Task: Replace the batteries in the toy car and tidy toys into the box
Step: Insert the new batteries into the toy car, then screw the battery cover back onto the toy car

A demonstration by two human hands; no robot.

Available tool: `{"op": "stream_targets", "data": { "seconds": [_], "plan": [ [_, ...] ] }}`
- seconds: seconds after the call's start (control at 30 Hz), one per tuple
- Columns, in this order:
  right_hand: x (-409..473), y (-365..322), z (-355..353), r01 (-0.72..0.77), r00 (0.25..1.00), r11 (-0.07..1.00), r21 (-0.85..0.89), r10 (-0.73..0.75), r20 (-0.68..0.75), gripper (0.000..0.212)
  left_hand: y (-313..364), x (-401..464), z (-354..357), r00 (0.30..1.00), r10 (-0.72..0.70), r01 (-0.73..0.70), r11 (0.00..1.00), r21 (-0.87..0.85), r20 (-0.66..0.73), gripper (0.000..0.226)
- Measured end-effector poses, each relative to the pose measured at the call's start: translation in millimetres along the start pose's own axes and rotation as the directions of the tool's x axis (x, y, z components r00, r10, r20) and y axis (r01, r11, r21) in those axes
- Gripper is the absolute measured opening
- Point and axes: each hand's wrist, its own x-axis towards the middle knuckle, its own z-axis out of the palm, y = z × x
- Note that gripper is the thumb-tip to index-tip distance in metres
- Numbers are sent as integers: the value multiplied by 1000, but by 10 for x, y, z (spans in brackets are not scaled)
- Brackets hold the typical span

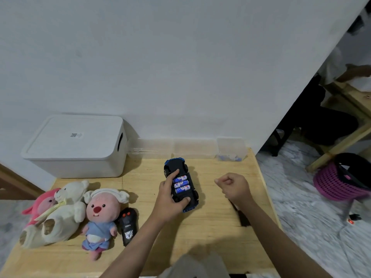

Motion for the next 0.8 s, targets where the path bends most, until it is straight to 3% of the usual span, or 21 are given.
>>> {"op": "stream_targets", "data": {
  "seconds": [0.13, 0.2, 0.37, 0.47, 0.8],
  "plan": [
    [-202, 488, -226, -114, 988, 965, -236, 87, -124, 16, -129, -111, 80, 997, -71, 71, 997, -30, 15, 86],
    [-329, 712, -288, -211, 969, 941, -266, 165, -183, 7, -203, -165, 114, 995, -93, 94, 995, -36, 35, 87],
    [-564, 1054, -255, -406, 913, 851, -334, 361, -190, 66, -310, -257, 195, 987, -142, 147, 987, -66, 72, 87],
    [-615, 1056, -200, -434, 901, 809, -396, 380, -211, 84, -358, -289, 236, 982, -164, 170, 983, -66, 90, 87],
    [-598, 969, -142, -466, 884, 793, -392, 404, -233, 67, -385, -360, 304, 976, -194, 199, 979, -39, 101, 88]
  ]
}}
